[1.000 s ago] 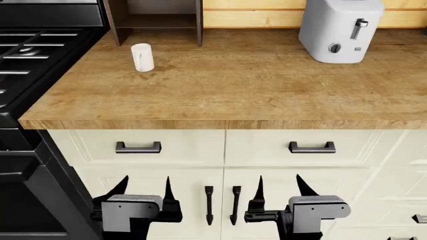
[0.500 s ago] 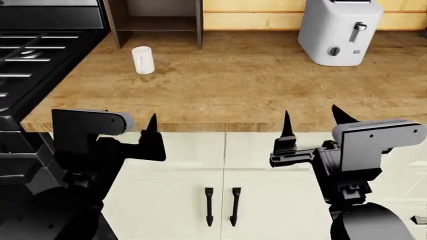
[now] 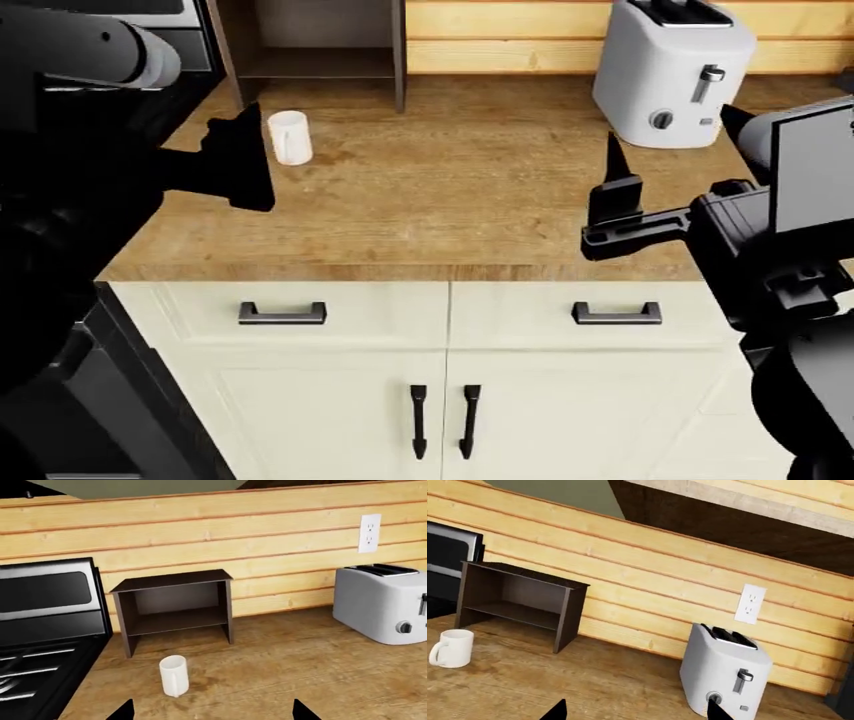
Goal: A wet mug is on the counter and needs to be dried. Pick it up and place it upside down in the open cabinet.
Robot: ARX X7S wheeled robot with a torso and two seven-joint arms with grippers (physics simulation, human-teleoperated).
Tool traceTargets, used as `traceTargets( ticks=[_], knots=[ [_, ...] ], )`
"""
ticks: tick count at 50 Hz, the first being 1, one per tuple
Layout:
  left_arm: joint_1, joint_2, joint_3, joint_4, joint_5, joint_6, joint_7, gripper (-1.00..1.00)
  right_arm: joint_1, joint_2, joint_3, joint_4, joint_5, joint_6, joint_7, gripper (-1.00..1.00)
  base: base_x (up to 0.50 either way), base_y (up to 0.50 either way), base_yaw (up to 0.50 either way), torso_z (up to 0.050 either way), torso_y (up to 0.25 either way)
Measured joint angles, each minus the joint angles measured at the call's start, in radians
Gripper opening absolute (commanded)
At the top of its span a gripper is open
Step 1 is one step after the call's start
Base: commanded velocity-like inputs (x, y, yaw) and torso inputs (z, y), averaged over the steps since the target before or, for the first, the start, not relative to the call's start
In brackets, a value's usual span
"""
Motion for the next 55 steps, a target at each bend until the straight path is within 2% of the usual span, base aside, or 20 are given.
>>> traceTargets(
  ticks=[11,24,55],
  knots=[
    [-0.126,-0.047,0.054,-0.086,-0.203,0.009,-0.166,1.00,0.135,0.078,0.019,0.058,0.333,0.063,0.229,1.00,0.00,0.22,0.00,0.050,0.000],
    [-0.193,-0.080,0.102,-0.139,-0.274,0.032,-0.221,1.00,0.205,0.125,0.036,0.094,0.535,0.082,0.367,1.00,0.00,0.41,0.00,0.050,0.000],
    [-0.174,-0.131,0.136,-0.145,-0.307,0.094,-0.234,1.00,0.190,0.160,0.078,0.130,0.708,0.037,0.482,1.00,0.00,0.41,0.00,0.000,0.000]
  ],
)
